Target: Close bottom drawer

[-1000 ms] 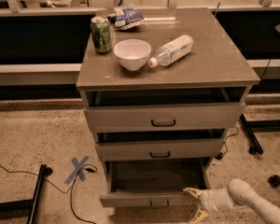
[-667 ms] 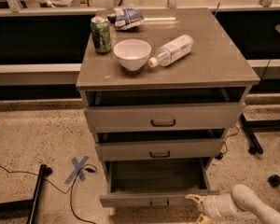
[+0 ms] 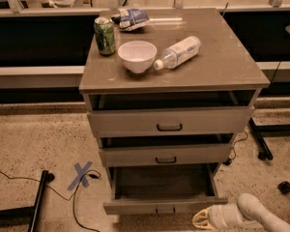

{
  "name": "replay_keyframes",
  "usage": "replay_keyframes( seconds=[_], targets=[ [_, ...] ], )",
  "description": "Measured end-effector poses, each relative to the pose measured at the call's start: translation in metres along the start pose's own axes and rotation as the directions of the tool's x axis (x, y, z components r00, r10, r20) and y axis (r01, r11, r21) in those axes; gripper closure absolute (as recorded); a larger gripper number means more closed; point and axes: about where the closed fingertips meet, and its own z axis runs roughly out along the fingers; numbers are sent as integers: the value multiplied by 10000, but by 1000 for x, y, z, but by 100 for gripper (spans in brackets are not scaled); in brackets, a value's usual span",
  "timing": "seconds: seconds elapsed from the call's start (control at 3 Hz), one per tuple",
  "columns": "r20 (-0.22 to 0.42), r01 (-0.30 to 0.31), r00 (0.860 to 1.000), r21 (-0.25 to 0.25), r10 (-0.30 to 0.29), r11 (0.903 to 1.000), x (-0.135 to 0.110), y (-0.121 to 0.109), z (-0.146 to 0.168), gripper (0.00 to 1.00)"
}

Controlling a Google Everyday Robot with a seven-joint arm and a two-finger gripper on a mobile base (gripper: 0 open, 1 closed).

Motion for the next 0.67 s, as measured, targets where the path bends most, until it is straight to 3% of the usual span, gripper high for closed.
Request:
replay_keyframes(
  seconds=[0.33, 0.67],
  targets=[
    [-135, -344, 9993, 172, 347, 9993, 13, -16, 21, 93],
    [-561, -621, 9963, 568, 653, 9964, 29, -49, 40, 100]
  ],
)
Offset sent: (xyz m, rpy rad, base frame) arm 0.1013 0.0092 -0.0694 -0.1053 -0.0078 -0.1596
